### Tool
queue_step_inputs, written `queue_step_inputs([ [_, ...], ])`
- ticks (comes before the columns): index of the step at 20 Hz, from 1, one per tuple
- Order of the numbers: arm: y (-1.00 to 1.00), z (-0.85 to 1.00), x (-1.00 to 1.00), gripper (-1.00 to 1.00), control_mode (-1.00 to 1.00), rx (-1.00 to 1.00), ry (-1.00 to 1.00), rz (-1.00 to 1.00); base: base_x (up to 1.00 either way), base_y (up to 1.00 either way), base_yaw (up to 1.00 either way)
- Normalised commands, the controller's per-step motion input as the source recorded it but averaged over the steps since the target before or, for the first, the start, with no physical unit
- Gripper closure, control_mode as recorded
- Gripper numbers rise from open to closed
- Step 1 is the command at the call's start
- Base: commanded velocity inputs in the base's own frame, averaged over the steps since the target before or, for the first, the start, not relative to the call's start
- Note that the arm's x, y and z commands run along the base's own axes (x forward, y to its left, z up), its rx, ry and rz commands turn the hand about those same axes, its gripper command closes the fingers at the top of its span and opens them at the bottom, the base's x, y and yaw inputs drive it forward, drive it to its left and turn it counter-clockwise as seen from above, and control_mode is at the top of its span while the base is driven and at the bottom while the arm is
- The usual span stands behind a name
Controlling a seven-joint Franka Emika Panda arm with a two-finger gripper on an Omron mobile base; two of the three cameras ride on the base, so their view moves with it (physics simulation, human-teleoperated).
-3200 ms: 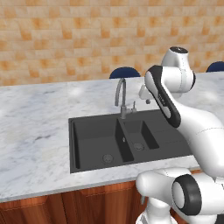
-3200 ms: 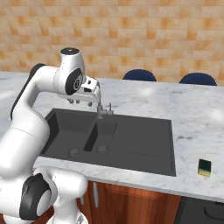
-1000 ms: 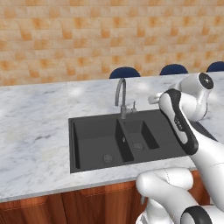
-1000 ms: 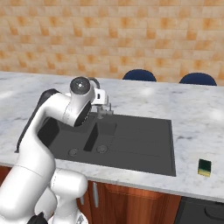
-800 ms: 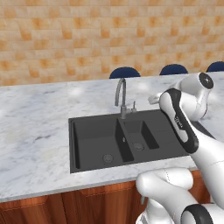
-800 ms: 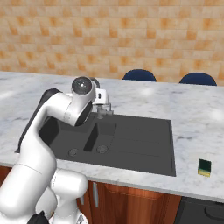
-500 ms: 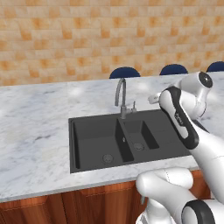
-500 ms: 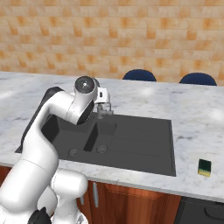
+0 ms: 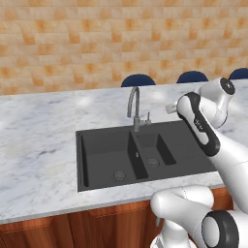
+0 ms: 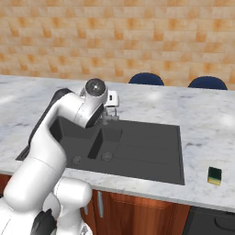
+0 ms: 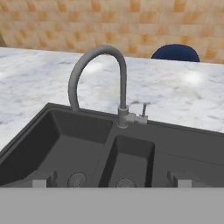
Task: Soak the sponge with water for a few seconds and then drop it inside the sink.
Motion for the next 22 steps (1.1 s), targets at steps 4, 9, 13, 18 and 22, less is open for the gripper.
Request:
queue_step_inputs([
  [4,-0.08,-0.16,0.14,-1.00,-1.00,0.00,0.00,0.00,0.00,0.00,0.00],
  [9,-0.01,-0.32,0.20,-1.00,-1.00,0.00,0.01,0.00,0.00,0.00,0.00],
  [13,0.00,-0.34,0.19,-1.00,-1.00,0.00,0.02,0.00,0.00,0.00,0.00],
  [18,-0.04,-0.32,0.11,-1.00,-1.00,0.00,0.00,0.00,0.00,0.00,0.00],
  [22,-0.16,-0.12,0.00,-1.00,-1.00,0.00,-0.04,0.00,0.00,0.00,0.00],
])
